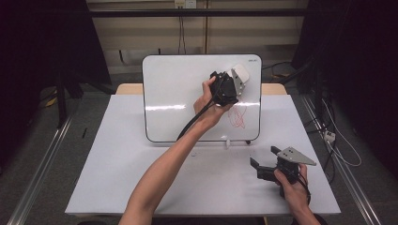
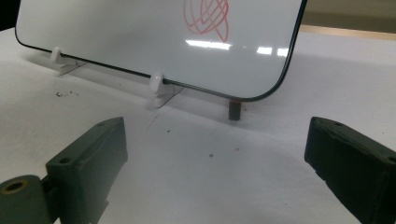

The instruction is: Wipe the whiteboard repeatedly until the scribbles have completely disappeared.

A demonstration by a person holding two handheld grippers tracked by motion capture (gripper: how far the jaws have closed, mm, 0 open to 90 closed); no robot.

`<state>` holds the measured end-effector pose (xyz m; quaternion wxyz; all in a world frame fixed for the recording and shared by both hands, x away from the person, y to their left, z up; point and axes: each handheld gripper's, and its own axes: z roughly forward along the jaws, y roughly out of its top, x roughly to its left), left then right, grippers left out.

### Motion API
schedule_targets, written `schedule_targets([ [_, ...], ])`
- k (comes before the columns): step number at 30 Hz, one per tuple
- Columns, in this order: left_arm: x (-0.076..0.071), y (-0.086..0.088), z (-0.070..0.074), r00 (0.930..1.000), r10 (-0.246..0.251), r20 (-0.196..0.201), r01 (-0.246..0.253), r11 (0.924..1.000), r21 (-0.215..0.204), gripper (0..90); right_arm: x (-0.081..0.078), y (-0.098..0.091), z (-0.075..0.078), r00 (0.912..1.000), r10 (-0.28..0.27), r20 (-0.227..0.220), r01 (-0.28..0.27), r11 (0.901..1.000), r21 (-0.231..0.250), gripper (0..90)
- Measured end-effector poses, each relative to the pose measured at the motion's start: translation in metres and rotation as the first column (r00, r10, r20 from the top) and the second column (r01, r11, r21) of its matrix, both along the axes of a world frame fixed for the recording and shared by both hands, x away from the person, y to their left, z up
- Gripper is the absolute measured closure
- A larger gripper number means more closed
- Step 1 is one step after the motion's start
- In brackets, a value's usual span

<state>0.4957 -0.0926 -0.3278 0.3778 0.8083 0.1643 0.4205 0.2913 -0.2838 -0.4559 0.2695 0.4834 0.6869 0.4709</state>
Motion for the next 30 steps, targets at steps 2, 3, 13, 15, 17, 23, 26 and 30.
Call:
schedule_targets([
  [2, 0.002, 0.000, 0.005, 0.9998, 0.019, 0.003, -0.019, 0.9998, 0.000, 31.0, 0.000, 0.000, 0.000, 1.0000, -0.001, -0.002, 0.001, 1.0000, 0.000, 6.1],
  [3, 0.004, 0.000, 0.007, 0.9998, 0.020, 0.002, -0.020, 0.9998, -0.004, 31.1, 0.000, 0.000, 0.000, 1.0000, 0.000, -0.003, 0.000, 1.0000, 0.003, 6.1],
  [13, 0.016, 0.008, 0.023, 0.9965, 0.083, -0.006, -0.084, 0.9956, -0.042, 31.1, 0.000, -0.001, 0.000, 1.0000, 0.000, 0.002, 0.000, 1.0000, -0.001, 6.1],
  [15, 0.015, 0.006, 0.022, 0.9969, 0.078, 0.002, -0.078, 0.9964, -0.032, 31.1, 0.000, -0.001, 0.000, 1.0000, -0.003, 0.003, 0.003, 1.0000, 0.001, 6.1],
  [17, 0.014, 0.003, 0.020, 0.9958, 0.090, 0.017, -0.089, 0.9959, -0.017, 31.1, 0.000, -0.001, 0.000, 1.0000, -0.004, 0.002, 0.004, 1.0000, 0.000, 6.1],
  [23, 0.014, 0.002, 0.019, 0.9952, 0.095, 0.023, -0.095, 0.9954, 0.003, 31.1, 0.000, -0.001, 0.000, 1.0000, -0.004, 0.002, 0.004, 1.0000, 0.000, 6.1],
  [26, 0.013, -0.002, 0.016, 0.9948, 0.100, 0.020, -0.100, 0.9949, 0.013, 31.2, 0.000, -0.001, 0.000, 1.0000, -0.001, 0.004, 0.001, 1.0000, 0.000, 6.1],
  [30, 0.010, -0.007, 0.013, 0.9950, 0.098, 0.019, -0.099, 0.9943, 0.040, 31.2, 0.000, -0.001, 0.000, 1.0000, -0.001, 0.002, 0.001, 1.0000, 0.003, 6.1],
])
